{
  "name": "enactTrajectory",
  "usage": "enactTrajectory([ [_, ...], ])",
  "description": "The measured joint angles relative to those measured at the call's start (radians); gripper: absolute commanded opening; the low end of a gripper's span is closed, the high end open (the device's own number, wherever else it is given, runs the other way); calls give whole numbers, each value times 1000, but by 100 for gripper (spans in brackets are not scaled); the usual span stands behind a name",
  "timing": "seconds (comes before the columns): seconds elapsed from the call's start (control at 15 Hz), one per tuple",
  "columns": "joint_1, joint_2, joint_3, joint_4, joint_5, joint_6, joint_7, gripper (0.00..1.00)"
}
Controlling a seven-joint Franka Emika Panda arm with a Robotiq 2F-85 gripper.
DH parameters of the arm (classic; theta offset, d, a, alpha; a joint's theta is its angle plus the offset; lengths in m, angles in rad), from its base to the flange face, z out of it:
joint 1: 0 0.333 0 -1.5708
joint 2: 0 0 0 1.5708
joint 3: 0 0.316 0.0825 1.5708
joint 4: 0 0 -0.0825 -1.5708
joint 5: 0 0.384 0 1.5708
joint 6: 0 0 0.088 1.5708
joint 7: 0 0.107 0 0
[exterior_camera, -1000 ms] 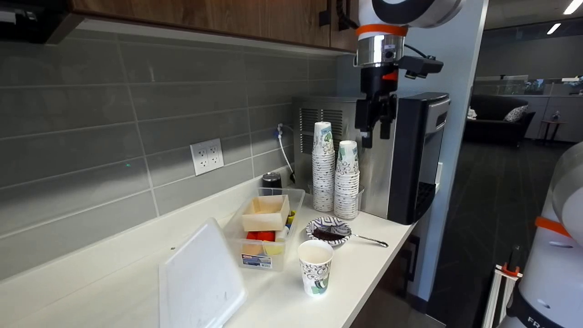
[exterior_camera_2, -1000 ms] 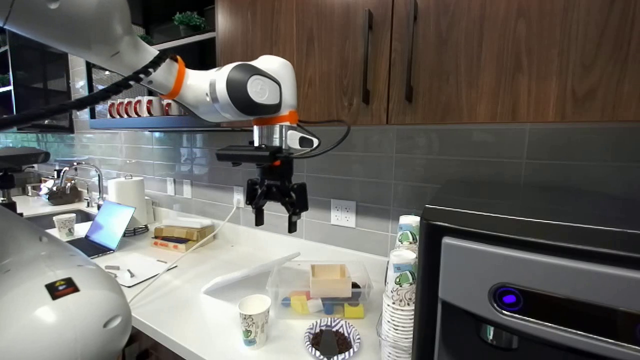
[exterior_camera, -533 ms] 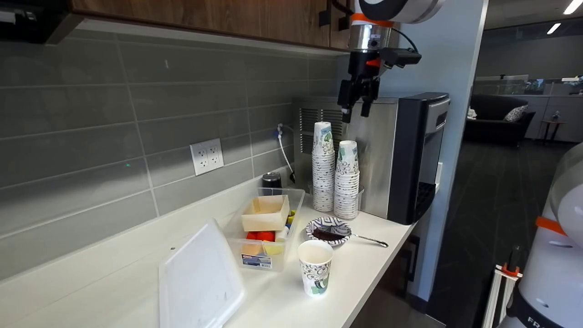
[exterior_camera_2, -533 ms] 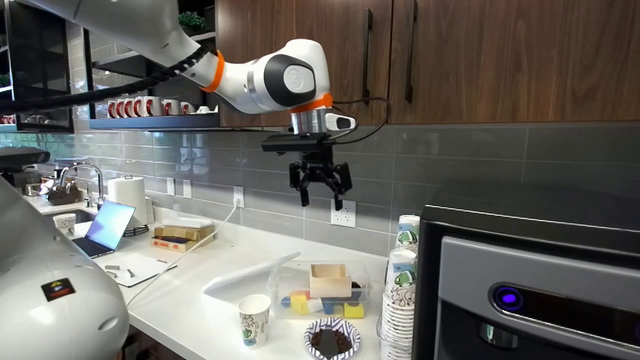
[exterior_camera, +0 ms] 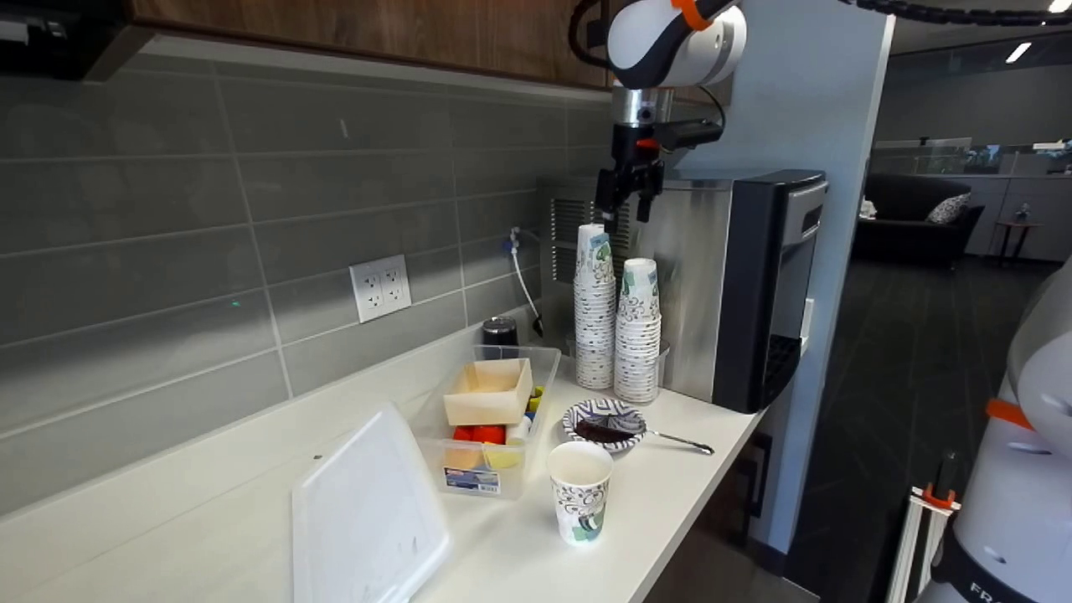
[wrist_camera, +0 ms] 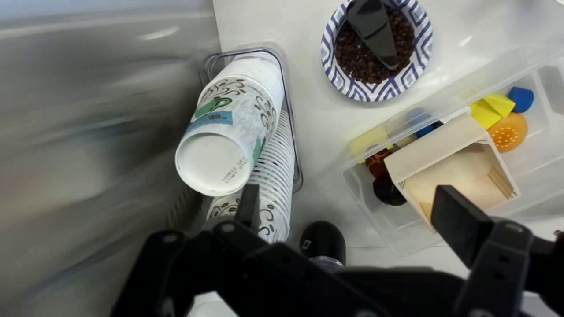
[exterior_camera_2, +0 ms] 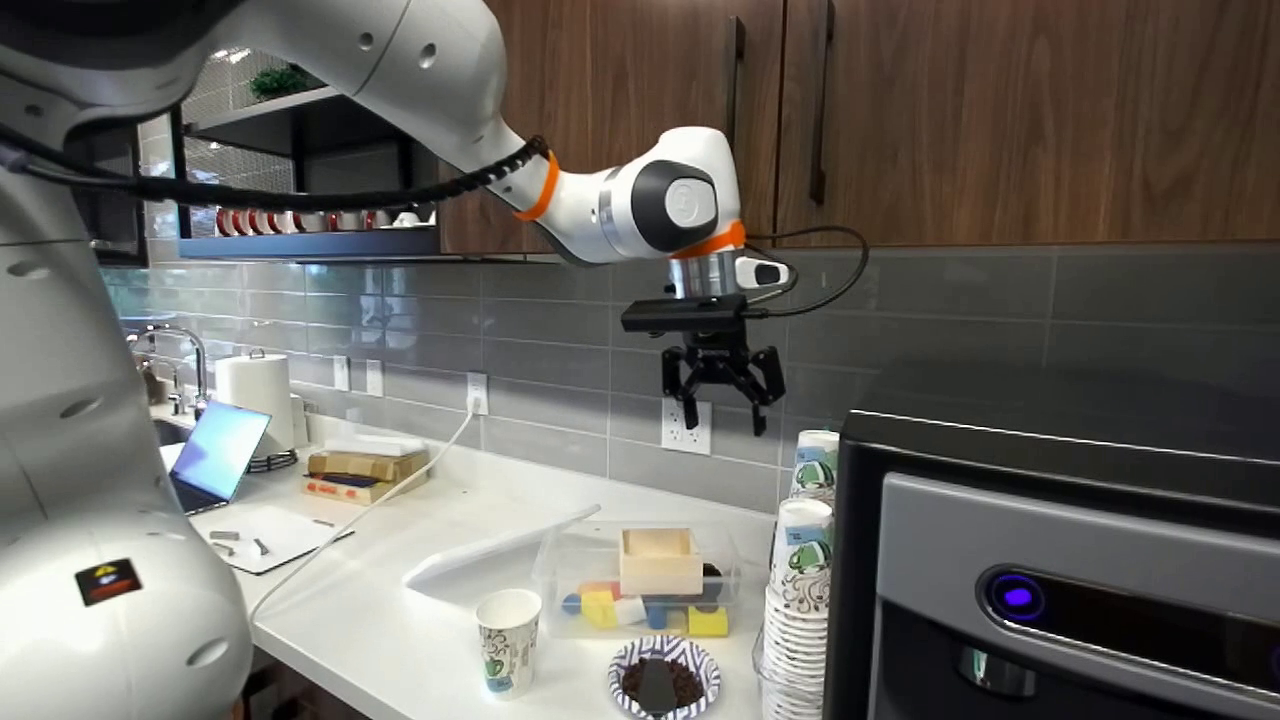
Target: Move one cup from the stack to the counter
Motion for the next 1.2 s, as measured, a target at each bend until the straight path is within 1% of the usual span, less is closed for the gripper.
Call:
enactTrajectory([
  [0.13, -12, 53, -4, 32, 0, 16, -1, 100],
  [0.33, -31, 102, -7, 51, 0, 46, -1, 100],
  [0.87, -64, 185, -30, 59, 12, 123, -45, 100],
  [1.2, -65, 235, -28, 80, 46, 129, -79, 100],
])
